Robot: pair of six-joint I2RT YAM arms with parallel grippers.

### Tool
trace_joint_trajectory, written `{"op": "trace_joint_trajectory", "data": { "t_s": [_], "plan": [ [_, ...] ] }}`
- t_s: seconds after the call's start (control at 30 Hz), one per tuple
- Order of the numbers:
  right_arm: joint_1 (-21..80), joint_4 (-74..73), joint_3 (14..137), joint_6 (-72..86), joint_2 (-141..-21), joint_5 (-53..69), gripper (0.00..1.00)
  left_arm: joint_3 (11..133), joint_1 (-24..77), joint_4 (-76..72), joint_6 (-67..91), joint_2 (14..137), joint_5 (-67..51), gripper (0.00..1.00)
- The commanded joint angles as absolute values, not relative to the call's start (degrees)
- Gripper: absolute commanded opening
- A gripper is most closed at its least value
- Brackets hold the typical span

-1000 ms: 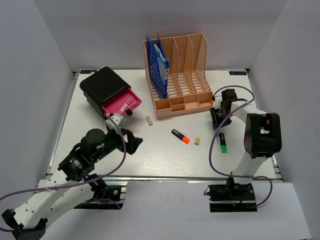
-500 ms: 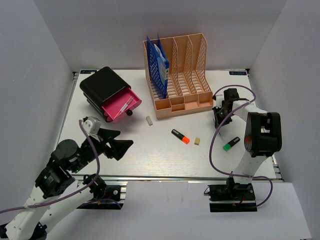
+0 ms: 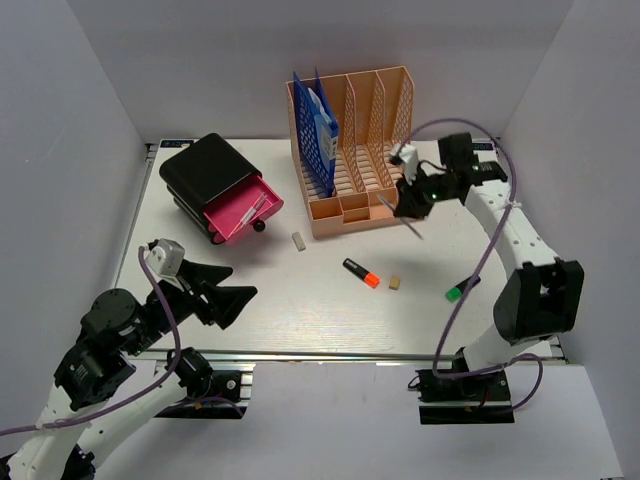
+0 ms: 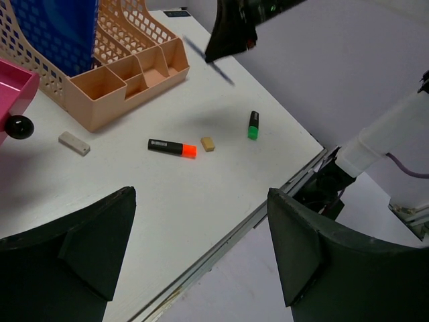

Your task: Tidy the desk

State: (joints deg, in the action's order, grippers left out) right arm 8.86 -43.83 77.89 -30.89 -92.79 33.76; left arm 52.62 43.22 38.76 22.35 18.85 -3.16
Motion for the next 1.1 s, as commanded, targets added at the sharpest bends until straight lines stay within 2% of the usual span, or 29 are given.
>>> {"op": "trace_joint_trajectory", "data": {
  "t_s": [0.0, 0.13, 0.23, 0.3, 0.43, 0.57, 0.7, 0.9, 1.07],
  "plan": [
    [14.83, -51.74, 88.39, -53.14, -88.59, 34.73, 0.00, 53.26, 42.98, 38.41, 23.11, 16.62, -4.66, 0.88],
    [18.89, -54.85, 107.08, -64.15, -94.11, 37.43, 0.00, 53.09, 42.98, 37.53, 23.99, 14.07, -1.51, 0.88],
    [24.25, -50.65, 112.74, -66.27, -97.02, 42.00, 0.00, 51.95, 42.98, 35.25, 24.61, 12.14, -0.88, 0.88],
    [30.31, -46.96, 113.38, -66.45, -98.43, 42.63, 0.00, 51.59, 42.98, 33.93, 24.78, 11.95, -0.79, 0.88],
    [39.98, -26.69, 111.71, -61.70, -103.43, 37.01, 0.00, 52.20, 42.98, 34.63, 23.82, 13.44, -0.88, 0.88],
    [45.96, -22.16, 123.10, -60.38, -112.92, 31.66, 0.00, 53.26, 42.98, 37.17, 22.85, 12.92, 1.93, 0.88],
    [52.28, -15.22, 124.36, -66.61, -120.38, 25.24, 0.00, 52.21, 42.98, 37.53, 22.76, 10.29, 2.90, 0.88],
    [54.23, -10.19, 130.51, -68.55, -129.89, 18.29, 0.00, 51.50, 43.51, 39.28, 22.76, 7.48, 4.57, 0.89],
    [54.23, -10.81, 123.94, -70.40, -127.45, 15.47, 0.00, 52.21, 43.51, 42.18, 23.29, 5.10, 5.54, 0.89]
  ]
}}
